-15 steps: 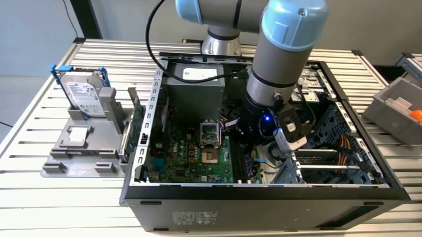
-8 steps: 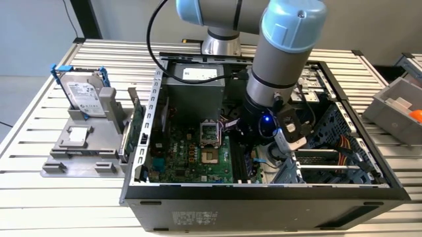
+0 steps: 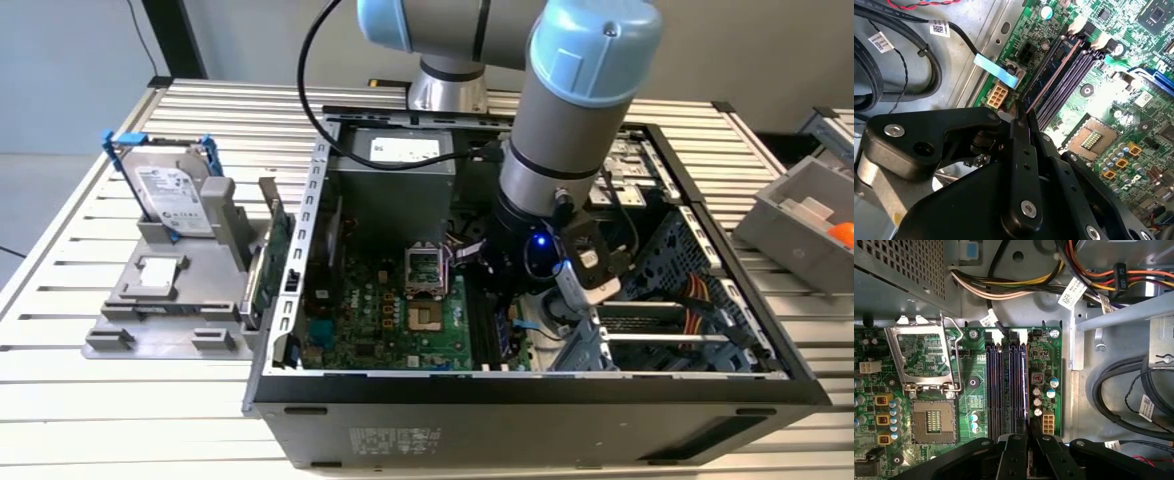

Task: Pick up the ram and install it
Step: 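Insert the ram into the slot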

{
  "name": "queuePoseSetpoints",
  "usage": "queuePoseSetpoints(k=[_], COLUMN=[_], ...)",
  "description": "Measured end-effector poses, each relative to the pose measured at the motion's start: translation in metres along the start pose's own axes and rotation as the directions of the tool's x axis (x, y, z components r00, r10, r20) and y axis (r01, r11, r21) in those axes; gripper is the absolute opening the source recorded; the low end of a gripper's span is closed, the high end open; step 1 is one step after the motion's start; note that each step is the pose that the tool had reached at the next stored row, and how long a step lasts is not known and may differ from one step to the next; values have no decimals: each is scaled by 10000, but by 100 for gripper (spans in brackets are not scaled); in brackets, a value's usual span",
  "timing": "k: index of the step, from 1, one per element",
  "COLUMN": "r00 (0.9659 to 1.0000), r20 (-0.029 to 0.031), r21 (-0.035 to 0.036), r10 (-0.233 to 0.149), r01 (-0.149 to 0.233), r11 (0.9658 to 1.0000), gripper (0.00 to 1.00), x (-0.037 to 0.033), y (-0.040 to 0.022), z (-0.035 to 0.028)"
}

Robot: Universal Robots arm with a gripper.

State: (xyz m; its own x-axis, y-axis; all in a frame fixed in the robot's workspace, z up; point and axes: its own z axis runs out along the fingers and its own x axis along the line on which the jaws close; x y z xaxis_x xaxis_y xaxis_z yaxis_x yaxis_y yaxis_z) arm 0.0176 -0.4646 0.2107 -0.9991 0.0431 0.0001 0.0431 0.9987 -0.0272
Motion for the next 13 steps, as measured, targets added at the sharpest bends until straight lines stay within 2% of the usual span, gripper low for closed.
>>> queuePoseSetpoints(k=[9, 12, 13], r00=[10000, 10000, 10000], r20=[-1, -2, -4], r21=[-1, -30, -61], r10=[0, -1, 0], r01=[0, 1, 0], r11=[10000, 10000, 10000], gripper=[0, 0, 0], x=[0, -1, -2], y=[-1, -15, -22], z=[15, 30, 34])
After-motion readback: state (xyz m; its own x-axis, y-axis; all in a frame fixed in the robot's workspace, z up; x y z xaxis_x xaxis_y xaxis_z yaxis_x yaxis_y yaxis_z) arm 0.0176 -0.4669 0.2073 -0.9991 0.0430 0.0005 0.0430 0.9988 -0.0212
